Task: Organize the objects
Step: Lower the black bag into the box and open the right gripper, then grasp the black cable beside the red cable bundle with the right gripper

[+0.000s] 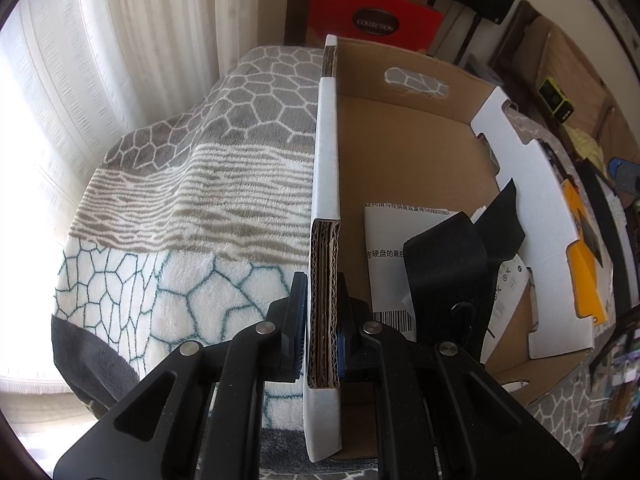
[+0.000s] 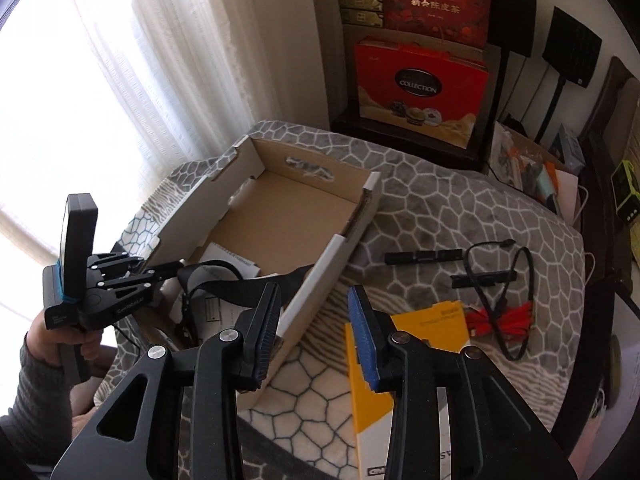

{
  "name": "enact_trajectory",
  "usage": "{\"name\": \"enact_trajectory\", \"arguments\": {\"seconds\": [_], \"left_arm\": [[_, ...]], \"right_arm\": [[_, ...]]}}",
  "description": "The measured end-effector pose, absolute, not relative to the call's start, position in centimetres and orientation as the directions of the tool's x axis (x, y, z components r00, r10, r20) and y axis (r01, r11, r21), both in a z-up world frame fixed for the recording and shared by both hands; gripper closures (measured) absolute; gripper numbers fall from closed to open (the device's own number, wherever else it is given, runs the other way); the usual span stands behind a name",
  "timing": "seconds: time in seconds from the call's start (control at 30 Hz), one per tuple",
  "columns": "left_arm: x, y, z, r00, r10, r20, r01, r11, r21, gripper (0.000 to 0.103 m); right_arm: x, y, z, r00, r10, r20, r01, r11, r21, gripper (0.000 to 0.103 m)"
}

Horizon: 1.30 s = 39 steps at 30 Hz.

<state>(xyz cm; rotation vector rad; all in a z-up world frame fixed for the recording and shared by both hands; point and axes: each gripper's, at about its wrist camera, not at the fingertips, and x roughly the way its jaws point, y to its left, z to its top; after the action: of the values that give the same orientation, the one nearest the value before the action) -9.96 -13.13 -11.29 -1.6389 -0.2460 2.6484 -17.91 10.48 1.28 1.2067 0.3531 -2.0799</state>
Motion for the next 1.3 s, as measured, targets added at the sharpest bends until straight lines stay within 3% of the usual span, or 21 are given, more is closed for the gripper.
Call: {"name": "enact_trajectory", "arguments": {"seconds": [0.97,1.3], "left_arm": [[-10.0,-13.1,-11.4,-0.447,0.093,-0.889,0.073,-0.987,-0.141,0.093],[-10.0,-13.1,-11.4,-0.447,0.093,-0.890,0.075,-0.987,-0.141,0.093]], "right_arm": [[-25.6,20.6,-1.2,-0.470,-0.243,-0.849,0.420,-0.907,0.027,0.065],[-28.7,21.5,-2.9,-0.480,-0.174,-0.860,0.349,-0.937,-0.005,0.036]]}}
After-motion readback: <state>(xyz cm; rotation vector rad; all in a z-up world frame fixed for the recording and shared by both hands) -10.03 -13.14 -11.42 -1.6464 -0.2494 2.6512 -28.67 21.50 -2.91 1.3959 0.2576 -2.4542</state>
